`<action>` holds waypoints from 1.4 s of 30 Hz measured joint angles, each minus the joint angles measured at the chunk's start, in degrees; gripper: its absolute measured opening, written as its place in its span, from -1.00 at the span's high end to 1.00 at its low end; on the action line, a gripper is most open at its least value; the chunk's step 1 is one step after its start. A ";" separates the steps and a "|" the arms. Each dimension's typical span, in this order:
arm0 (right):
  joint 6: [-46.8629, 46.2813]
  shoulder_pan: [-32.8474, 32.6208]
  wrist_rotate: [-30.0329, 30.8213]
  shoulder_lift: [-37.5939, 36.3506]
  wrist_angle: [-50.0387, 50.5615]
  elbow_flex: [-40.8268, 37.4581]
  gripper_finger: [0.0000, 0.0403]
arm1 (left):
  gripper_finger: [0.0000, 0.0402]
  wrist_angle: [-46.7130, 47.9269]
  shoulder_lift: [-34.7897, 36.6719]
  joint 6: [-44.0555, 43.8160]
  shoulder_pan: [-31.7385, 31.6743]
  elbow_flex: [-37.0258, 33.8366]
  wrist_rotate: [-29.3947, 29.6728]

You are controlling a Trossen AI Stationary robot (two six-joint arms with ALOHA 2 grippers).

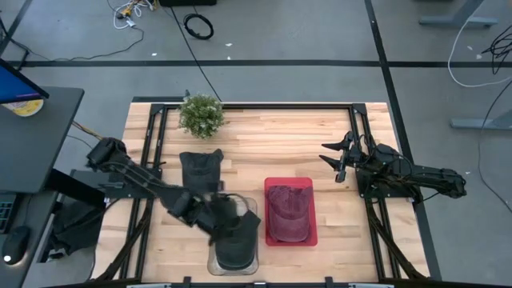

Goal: Pick & Place hat
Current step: Put the black cap into the transparent bin

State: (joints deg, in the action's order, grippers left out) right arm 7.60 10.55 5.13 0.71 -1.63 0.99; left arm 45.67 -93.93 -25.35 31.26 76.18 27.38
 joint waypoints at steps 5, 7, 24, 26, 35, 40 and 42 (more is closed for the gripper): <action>0.02 0.02 0.00 0.00 0.00 0.00 0.01 | 0.17 15.17 1.96 -11.01 4.49 -0.02 7.76; 0.00 0.01 0.00 0.00 0.00 0.00 0.01 | 0.17 19.23 2.48 -14.70 5.96 -0.02 11.59; 0.01 0.00 0.00 0.00 -0.02 0.00 0.01 | 0.17 14.39 22.38 -16.71 -4.74 -23.69 10.31; 0.02 -0.01 0.00 0.00 -0.02 0.00 0.01 | 0.17 9.96 26.32 -13.42 -7.81 -27.54 6.57; 0.01 -0.01 0.00 0.00 -0.01 0.00 0.01 | 0.17 5.04 36.35 -5.23 -21.73 -35.96 -2.20; 0.00 0.01 0.00 0.00 -0.02 0.00 0.01 | 0.17 -0.67 36.21 2.57 -28.43 -38.22 -8.85; 0.01 -0.01 0.00 0.00 -0.01 0.00 0.01 | 0.17 -3.75 35.84 5.50 -30.81 -38.94 -12.77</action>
State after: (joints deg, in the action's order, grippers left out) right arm 7.60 10.55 5.13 0.71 -1.64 0.99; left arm 41.92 -58.09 -19.85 0.45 37.24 14.61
